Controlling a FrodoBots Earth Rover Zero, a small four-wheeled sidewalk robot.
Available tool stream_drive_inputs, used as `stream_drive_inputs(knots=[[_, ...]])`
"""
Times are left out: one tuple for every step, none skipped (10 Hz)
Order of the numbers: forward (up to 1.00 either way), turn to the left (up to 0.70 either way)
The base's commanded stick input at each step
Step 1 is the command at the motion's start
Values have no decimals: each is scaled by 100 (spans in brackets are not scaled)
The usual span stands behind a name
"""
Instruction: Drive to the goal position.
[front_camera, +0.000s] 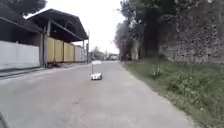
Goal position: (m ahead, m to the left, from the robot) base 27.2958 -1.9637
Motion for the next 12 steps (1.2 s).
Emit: stream_drive_inputs(knots=[[100, 0], [100, 0], [100, -2], [100, -39], [100, -14], [100, -1], [100, -1], [100, -16], [100, -33], [100, -13], [100, -1], [100, 0]])
